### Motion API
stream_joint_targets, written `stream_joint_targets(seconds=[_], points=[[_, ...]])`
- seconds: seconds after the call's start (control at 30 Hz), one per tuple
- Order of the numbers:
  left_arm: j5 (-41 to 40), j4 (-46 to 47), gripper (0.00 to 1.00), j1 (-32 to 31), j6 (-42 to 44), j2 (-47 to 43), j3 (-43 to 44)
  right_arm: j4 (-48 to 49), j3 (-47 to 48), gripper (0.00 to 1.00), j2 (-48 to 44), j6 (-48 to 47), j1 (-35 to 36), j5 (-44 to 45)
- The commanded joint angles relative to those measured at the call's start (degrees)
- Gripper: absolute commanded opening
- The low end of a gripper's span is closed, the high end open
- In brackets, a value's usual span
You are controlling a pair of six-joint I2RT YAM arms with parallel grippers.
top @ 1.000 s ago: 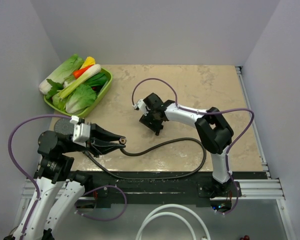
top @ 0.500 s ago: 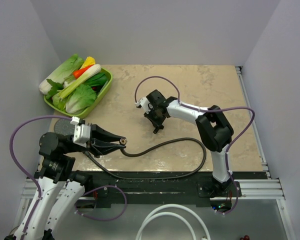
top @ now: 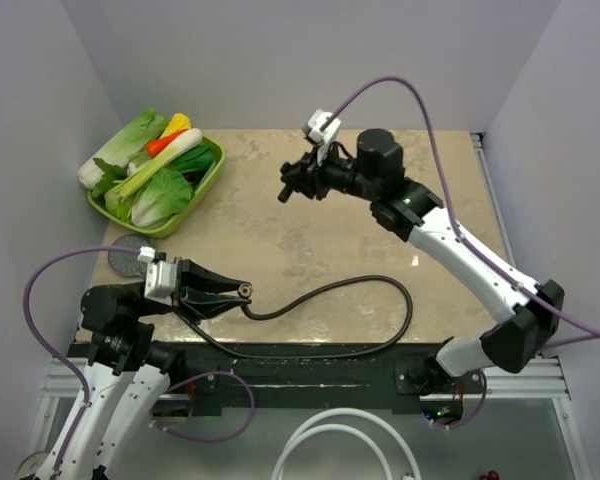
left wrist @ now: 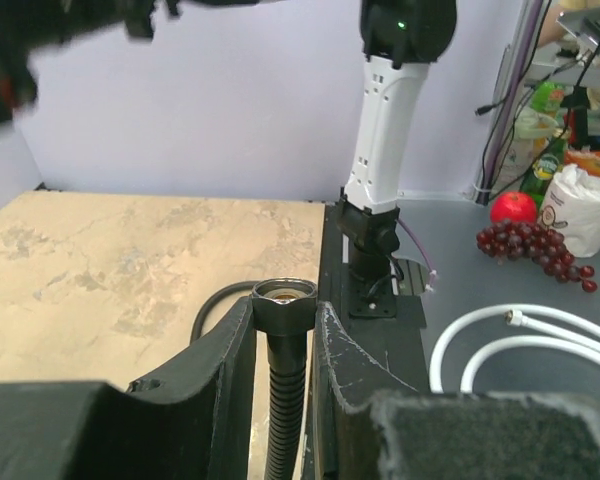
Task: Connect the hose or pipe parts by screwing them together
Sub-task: Pick up the adaptor from the center of the board.
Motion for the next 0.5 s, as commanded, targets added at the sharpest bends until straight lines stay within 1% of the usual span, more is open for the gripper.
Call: stream_joint_targets(seconds=[0.0,0.03,0.07,0.1,0.13,0.17,0.2,0.23,0.27,0.3,0.33,0.37,0.43,0.47], points=[[-5.90,13.77,0.00,0.40,-9.76,-1.97,-5.23,13.06,0.49,0.00,-6.77,7.19,-0.07,-12.85],[-7.04,17.45,0.00,0.40,-12.56,-1.88,-6.11,16.92,-3.44,0.00,-9.32,10.43,0.02,-14.42],[-7.57,19.31,0.00,0.40,-13.89,-1.70,-7.69,24.27,-5.40,0.00,-13.09,11.94,-0.07,-15.22],[-8.36,21.51,0.00,0.40,-15.21,-1.53,-8.66,27.48,-6.81,0.00,-14.60,13.78,-0.07,-16.36],[-10.37,25.97,0.00,0.40,-17.75,-1.35,-9.71,30.47,-8.48,0.00,-15.49,18.15,-0.07,-20.29],[-11.35,28.36,0.00,0.40,-18.82,-1.18,-11.29,36.76,-9.10,0.00,-15.93,20.89,-0.07,-22.59],[-12.23,30.73,0.00,0.40,-19.70,-0.91,-11.91,40.57,-9.63,0.00,-15.59,24.23,-0.07,-25.66],[-13.54,35.54,0.00,0.40,-21.71,0.48,-12.27,44.69,-10.85,0.00,-15.24,31.48,0.02,-28.04],[-13.99,37.59,0.00,0.40,-22.60,1.45,-12.45,54.31,-11.65,0.00,-14.62,35.47,0.11,-31.37],[-14.26,39.35,0.00,0.40,-23.56,2.50,-12.45,60.84,-12.61,0.00,-13.66,39.95,0.28,-32.44],[-14.26,43.37,0.00,0.40,-25.49,4.43,-12.53,67.52,-14.80,0.00,-12.95,48.35,1.07,-32.89],[-14.35,45.33,0.00,0.40,-26.38,5.23,-12.53,77.16,-14.99,0.00,-12.16,51.48,1.60,-34.29],[-15.39,48.14,0.00,0.40,-27.70,6.12,-12.10,81.72,-13.43,0.00,-9.36,56.23,3.26,-36.22],[-15.66,48.51,0.00,0.40,-27.79,6.21,-11.66,83.48,-12.72,0.00,-8.73,56.69,5.53,-37.10]])
